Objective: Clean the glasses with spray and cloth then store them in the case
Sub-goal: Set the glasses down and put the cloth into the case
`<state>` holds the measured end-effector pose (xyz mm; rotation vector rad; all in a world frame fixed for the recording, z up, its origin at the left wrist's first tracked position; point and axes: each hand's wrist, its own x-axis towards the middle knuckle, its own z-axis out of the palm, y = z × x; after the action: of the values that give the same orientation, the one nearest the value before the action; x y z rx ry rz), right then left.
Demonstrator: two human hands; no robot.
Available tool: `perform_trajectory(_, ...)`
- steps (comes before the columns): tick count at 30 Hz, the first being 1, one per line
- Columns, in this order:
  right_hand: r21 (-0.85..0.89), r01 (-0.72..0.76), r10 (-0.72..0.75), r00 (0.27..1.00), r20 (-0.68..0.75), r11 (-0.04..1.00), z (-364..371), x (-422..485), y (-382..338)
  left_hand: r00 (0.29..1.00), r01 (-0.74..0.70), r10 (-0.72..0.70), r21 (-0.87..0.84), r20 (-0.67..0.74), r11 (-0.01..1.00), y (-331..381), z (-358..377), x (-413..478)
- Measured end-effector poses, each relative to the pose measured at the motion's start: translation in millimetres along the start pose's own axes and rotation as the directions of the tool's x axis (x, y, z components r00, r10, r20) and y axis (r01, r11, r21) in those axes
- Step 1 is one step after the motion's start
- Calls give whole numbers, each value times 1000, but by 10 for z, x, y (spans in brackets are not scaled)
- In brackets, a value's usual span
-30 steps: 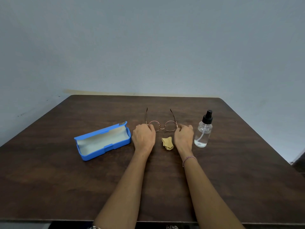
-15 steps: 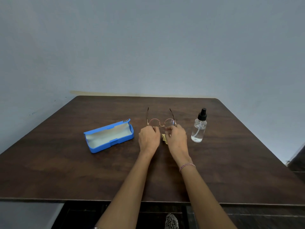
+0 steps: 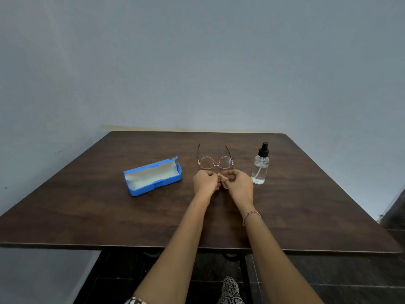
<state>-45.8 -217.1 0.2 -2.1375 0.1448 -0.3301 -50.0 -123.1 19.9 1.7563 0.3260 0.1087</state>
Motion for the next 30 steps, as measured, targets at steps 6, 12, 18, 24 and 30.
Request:
perform_trajectory(6, 533, -206, 108, 972, 210, 821, -88, -89, -38, 1000, 13, -10, -201, 14, 979, 36, -152, -139)
perform_trajectory(12, 724, -321, 42, 926, 375, 610, -98, -241, -185, 999, 2, -10, -166, -49, 986, -22, -329, -153)
perform_trajectory(18, 741, -363, 91, 920, 381, 565, -80, -271, -208, 999, 28, -38, -257, -36, 966, -95, -502, -172)
perform_trajectory(24, 732, -270, 94, 958, 272, 626, -34, -276, -254, 997, 47, -62, -274, -43, 961, -159, -645, -126)
perform_trajectory(30, 760, -296, 22, 937, 348, 579, 10, -285, -393, 992, 122, -113, -278, 46, 953, -129, -673, -169)
